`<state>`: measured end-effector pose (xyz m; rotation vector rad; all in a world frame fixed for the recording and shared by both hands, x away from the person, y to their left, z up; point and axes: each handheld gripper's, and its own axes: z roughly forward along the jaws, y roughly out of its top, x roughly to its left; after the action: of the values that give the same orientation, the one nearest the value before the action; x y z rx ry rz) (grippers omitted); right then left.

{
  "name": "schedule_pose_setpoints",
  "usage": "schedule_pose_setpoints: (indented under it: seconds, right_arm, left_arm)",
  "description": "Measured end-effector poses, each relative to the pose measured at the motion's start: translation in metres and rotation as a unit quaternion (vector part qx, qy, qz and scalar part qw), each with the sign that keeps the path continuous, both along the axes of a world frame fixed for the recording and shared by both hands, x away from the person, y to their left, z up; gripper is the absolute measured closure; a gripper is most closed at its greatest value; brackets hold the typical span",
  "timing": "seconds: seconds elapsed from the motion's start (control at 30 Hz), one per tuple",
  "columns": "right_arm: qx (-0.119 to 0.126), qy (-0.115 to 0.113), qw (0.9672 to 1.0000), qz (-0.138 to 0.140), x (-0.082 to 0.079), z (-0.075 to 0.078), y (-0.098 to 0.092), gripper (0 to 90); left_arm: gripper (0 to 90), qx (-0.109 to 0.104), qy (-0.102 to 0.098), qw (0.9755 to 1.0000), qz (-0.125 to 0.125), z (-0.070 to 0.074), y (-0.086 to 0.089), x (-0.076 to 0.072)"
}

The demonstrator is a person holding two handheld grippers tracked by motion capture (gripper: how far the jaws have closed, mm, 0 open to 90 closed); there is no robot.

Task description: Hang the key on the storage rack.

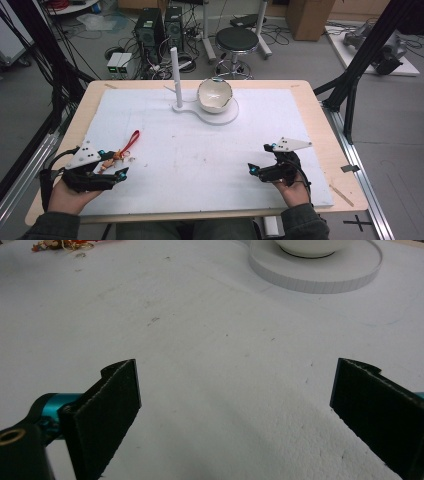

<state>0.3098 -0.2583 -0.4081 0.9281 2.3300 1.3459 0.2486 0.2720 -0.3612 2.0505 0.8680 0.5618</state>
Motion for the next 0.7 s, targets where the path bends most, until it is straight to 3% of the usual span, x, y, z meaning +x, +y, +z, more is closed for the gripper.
schedule_pose_setpoints:
  seconds: [0.3,0.7]
  right_arm:
    - [0.002,-0.001,1.0,0.0,0.001,0.001,0.0,4.9]
    - [0.009,-0.001,1.0,0.0,0.002,0.001,-0.003,4.9]
  left_arm:
    - [31.8,0.009,0.008,0.9999,0.003,0.014,0.006,0.026]
    - [31.9,0.018,0.029,0.9993,0.014,0.013,0.007,0.054]
